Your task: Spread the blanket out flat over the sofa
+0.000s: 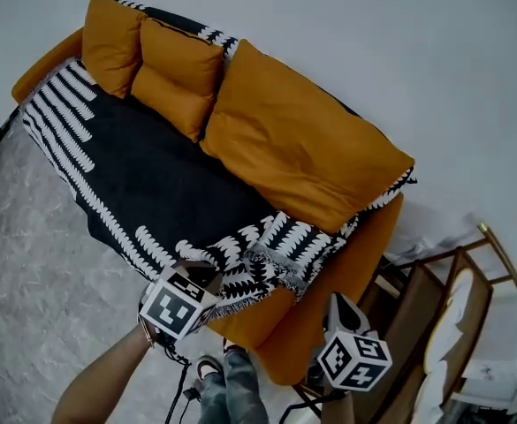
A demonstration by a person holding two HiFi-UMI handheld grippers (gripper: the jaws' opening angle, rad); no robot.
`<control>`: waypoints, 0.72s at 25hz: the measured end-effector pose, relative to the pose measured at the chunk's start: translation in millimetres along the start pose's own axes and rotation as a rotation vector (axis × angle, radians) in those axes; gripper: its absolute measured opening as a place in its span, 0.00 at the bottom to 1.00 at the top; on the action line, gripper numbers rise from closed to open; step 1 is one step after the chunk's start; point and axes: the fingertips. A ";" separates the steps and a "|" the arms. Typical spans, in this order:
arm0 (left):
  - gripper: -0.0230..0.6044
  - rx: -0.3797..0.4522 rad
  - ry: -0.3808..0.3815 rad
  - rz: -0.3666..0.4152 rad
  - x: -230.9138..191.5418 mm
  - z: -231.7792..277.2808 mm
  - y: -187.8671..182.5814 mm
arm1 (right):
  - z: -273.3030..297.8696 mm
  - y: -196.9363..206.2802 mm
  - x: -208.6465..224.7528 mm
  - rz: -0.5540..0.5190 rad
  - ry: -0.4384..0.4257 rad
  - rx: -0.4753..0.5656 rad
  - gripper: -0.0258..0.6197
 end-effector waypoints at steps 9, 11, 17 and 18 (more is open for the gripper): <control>0.06 0.017 0.024 0.050 60.4 -30.6 -0.3 | -46.6 22.9 3.9 0.011 0.026 0.016 0.05; 0.06 0.026 0.041 0.050 73.7 -36.2 3.1 | -55.2 27.8 6.6 0.022 0.031 0.026 0.05; 0.06 0.023 0.070 0.026 103.6 -46.0 20.1 | -88.4 36.6 10.1 0.017 0.069 0.052 0.05; 0.06 0.025 0.078 0.017 109.7 -48.3 22.5 | -94.6 38.2 11.3 0.017 0.074 0.054 0.05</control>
Point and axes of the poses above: the fingertips, and each gripper's own axes: z forward along the fingers, x to its right, y out of its underside, and after that the axes turned 11 degrees about -x, right-handed
